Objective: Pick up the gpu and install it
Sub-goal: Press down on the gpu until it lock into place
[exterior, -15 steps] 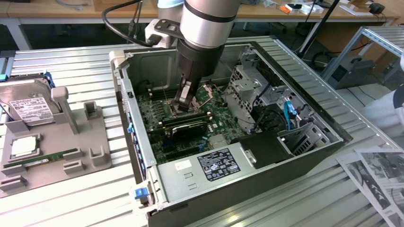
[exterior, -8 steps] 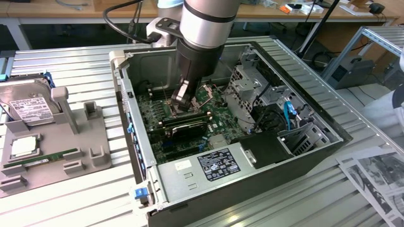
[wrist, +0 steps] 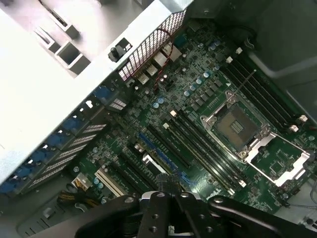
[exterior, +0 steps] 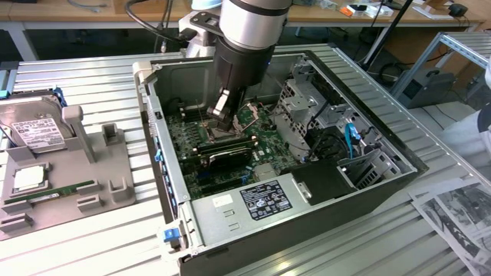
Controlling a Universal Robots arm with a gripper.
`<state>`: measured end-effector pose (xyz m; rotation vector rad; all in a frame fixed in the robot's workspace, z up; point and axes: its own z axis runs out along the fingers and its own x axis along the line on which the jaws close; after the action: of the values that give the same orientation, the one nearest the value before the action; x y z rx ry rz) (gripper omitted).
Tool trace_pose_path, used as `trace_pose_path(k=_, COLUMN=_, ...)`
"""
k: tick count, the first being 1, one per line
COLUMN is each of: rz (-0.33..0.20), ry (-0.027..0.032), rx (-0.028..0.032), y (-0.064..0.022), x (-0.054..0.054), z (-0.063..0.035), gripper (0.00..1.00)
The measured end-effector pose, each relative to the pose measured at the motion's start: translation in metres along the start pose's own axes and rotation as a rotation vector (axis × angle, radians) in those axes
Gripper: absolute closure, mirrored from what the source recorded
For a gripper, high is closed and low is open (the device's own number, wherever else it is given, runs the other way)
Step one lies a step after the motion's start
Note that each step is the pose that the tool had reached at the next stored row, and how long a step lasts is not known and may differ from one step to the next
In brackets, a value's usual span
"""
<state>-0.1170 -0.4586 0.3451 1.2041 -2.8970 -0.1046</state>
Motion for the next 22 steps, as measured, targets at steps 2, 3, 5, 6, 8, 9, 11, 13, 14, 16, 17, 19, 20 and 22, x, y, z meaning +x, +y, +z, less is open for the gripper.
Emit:
trace_pose_path(k=2, rz=0.000, ry=0.0001, rx=0.0010, y=0.0006, x=-0.0005, z=-0.0041, gripper=0.89)
trace_pose_path(k=3, rz=0.000, ry=0.0008, rx=0.0020, y=0.0010, x=-0.0008, z=-0.0053, gripper=0.89)
trace_pose_path(k=5, rz=0.000, ry=0.0010, rx=0.0022, y=0.0010, x=-0.0008, z=-0.0054, gripper=0.89)
trace_pose_path(k=6, rz=0.011, ry=0.0004, rx=0.0025, y=0.0010, x=-0.0008, z=-0.0054, gripper=0.89)
trace_pose_path(k=8, rz=0.041, ry=-0.0013, rx=0.0032, y=0.0010, x=-0.0008, z=-0.0055, gripper=0.89)
trace_pose_path(k=9, rz=0.058, ry=-0.0023, rx=0.0035, y=0.0010, x=-0.0008, z=-0.0055, gripper=0.89)
trace_pose_path(k=11, rz=0.084, ry=-0.0041, rx=0.0041, y=0.0010, x=-0.0008, z=-0.0054, gripper=0.89)
trace_pose_path(k=13, rz=0.129, ry=-0.0069, rx=0.0051, y=0.0010, x=-0.0008, z=-0.0054, gripper=0.89)
trace_pose_path(k=14, rz=0.150, ry=-0.0082, rx=0.0056, y=0.0010, x=-0.0008, z=-0.0054, gripper=0.89)
trace_pose_path(k=16, rz=0.195, ry=-0.0110, rx=0.0066, y=0.0010, x=-0.0008, z=-0.0054, gripper=0.89)
trace_pose_path(k=17, rz=0.213, ry=-0.0121, rx=0.0070, y=0.0010, x=-0.0008, z=-0.0054, gripper=0.89)
trace_pose_path(k=19, rz=0.258, ry=-0.0148, rx=0.0080, y=0.0010, x=-0.0008, z=-0.0054, gripper=0.89)
trace_pose_path(k=20, rz=0.276, ry=-0.0159, rx=0.0084, y=0.0010, x=-0.0008, z=-0.0054, gripper=0.89)
trace_pose_path(k=22, rz=0.327, ry=-0.0191, rx=0.0095, y=0.0010, x=-0.0008, z=-0.0054, gripper=0.89)
